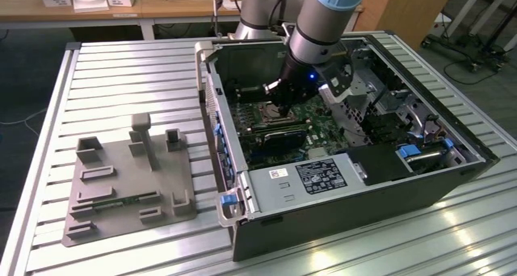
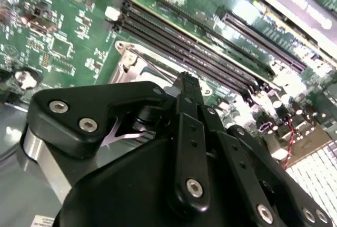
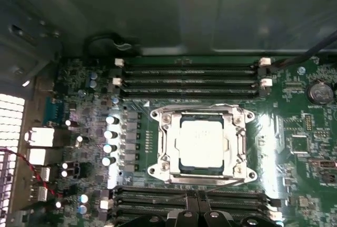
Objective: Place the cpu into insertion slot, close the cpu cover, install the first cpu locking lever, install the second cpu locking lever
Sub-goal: 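Install the second cpu locking lever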
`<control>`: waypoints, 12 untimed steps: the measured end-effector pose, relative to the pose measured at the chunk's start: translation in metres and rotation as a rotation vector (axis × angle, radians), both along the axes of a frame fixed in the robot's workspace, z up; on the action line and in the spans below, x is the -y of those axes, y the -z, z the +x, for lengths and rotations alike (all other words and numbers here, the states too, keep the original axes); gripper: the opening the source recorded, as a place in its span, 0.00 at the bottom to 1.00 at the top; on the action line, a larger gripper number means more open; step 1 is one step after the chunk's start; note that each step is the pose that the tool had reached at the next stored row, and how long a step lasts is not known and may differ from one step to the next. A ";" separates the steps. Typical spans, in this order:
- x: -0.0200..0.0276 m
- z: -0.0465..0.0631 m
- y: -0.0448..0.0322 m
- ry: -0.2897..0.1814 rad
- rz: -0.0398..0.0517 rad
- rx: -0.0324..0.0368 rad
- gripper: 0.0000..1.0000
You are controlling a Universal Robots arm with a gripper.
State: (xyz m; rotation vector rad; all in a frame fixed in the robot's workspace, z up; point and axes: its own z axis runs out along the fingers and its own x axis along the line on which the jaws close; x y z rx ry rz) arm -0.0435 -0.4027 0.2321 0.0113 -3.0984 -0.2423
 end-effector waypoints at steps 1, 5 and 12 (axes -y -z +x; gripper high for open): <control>0.0002 -0.001 0.0002 0.000 0.0022 -0.0023 0.10; 0.0007 -0.004 0.0035 0.000 0.0026 -0.0120 0.10; 0.0008 -0.012 0.0092 0.000 0.0026 -0.0214 0.10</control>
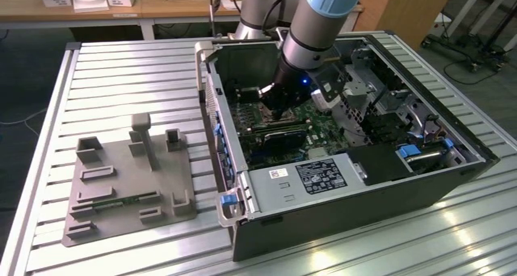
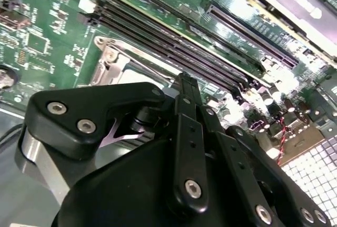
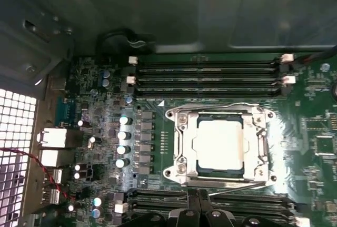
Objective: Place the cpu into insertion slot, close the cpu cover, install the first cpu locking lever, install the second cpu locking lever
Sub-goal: 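Install the second cpu locking lever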
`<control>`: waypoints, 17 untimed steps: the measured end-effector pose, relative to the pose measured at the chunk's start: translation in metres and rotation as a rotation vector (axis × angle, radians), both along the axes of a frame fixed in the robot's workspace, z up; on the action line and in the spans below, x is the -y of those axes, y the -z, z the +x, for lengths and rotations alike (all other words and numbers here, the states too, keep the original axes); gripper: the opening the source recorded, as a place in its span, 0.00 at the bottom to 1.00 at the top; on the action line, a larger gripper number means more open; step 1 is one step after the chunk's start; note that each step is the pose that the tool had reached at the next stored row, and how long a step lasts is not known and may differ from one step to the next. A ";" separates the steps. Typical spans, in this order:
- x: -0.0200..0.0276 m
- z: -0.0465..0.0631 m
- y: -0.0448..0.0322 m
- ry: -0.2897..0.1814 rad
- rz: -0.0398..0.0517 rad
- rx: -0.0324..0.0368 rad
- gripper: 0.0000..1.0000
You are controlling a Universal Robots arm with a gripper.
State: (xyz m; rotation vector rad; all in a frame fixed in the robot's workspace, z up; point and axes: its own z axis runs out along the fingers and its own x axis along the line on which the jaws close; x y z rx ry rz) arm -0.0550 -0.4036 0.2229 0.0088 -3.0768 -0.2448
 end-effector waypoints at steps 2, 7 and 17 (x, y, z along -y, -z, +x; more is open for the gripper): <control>0.0000 -0.002 0.0020 0.000 -0.0001 -0.0016 0.10; 0.0001 -0.010 0.0063 -0.008 0.0007 -0.0029 0.10; 0.0000 -0.012 0.0100 -0.056 0.0050 -0.0028 0.10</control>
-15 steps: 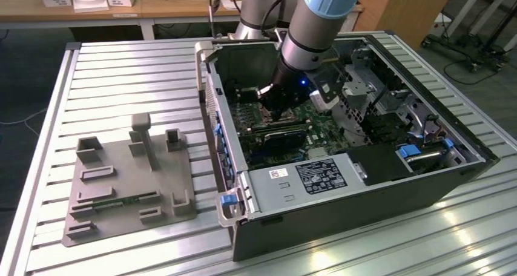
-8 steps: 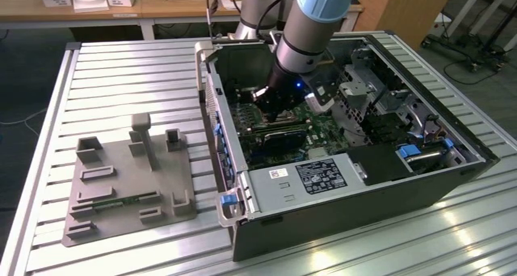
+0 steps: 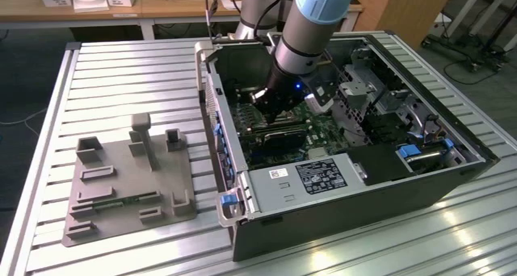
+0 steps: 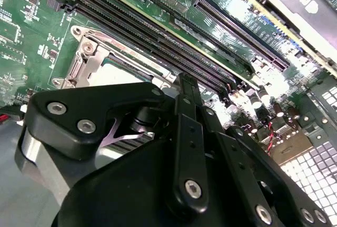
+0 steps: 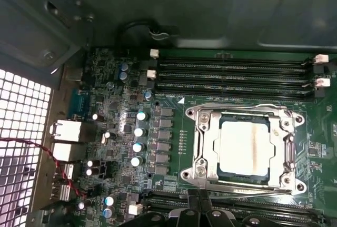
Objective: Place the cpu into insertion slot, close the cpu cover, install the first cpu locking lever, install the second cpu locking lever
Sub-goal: 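Install the second cpu locking lever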
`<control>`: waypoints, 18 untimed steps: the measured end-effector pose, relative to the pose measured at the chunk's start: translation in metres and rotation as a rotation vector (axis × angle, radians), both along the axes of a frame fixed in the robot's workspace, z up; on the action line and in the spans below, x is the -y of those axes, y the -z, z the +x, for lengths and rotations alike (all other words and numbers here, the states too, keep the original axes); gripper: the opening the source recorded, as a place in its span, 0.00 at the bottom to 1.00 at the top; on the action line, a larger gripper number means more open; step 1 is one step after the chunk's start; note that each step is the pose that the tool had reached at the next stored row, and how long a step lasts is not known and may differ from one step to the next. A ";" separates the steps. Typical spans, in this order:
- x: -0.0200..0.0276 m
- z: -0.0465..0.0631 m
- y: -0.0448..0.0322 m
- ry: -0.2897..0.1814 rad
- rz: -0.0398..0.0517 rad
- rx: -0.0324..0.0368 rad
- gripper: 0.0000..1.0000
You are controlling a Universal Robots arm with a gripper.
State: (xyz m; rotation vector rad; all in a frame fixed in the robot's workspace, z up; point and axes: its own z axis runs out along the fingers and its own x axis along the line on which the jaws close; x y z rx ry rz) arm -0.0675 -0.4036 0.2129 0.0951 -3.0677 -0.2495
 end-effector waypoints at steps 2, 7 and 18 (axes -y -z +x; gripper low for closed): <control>-0.0001 0.000 0.0006 0.000 0.0028 0.0000 0.10; -0.0001 0.000 0.0021 0.000 0.0088 -0.0001 0.10; -0.0001 -0.001 0.0072 0.000 0.0326 0.0002 0.10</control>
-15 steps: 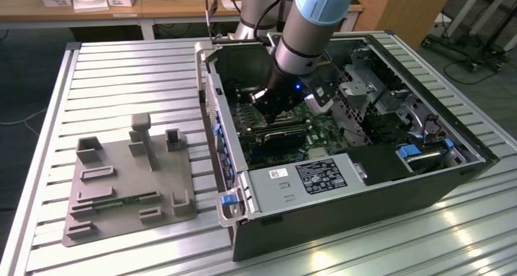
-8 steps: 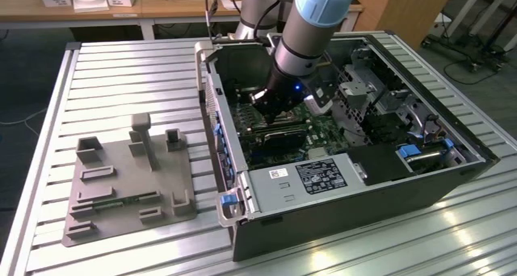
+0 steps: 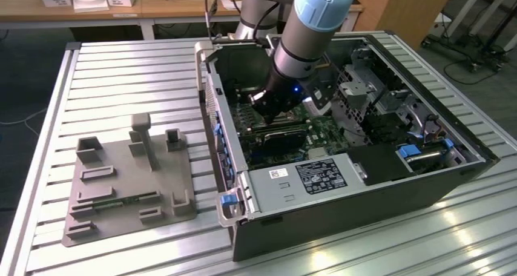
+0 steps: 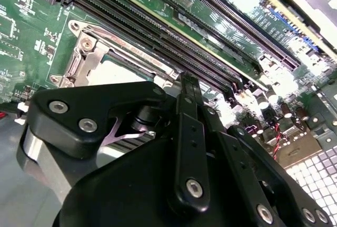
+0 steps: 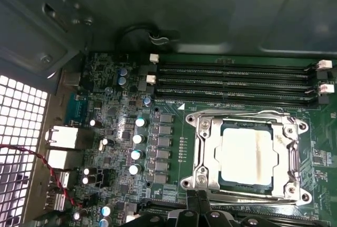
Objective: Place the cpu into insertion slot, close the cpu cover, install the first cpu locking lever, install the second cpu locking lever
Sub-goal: 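Install the second cpu locking lever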
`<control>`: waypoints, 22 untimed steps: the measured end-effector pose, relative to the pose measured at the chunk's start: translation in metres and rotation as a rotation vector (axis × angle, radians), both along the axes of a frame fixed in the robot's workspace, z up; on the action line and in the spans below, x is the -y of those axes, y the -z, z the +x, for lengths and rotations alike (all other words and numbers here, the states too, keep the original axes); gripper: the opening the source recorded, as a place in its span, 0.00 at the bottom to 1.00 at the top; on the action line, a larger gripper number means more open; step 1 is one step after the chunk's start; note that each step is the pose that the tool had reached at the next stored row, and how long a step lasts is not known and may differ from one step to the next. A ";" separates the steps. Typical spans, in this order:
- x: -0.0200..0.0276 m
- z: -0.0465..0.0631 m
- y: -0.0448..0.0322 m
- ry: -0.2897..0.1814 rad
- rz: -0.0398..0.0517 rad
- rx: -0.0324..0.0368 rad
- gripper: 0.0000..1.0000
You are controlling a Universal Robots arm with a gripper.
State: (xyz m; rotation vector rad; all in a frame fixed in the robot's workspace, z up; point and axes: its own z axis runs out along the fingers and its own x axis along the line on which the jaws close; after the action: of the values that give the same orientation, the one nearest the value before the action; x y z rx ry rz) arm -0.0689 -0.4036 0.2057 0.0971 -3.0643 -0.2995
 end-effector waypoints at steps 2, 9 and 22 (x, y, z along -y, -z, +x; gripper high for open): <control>0.0000 -0.001 0.0005 0.000 0.0001 0.0000 0.10; -0.0001 -0.002 0.0019 -0.002 0.0110 0.0013 0.10; 0.0000 -0.002 0.0046 -0.003 0.0125 0.0016 0.10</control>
State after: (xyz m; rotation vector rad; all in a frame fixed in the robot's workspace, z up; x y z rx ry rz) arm -0.0708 -0.4035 0.2011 0.1019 -3.0640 -0.3186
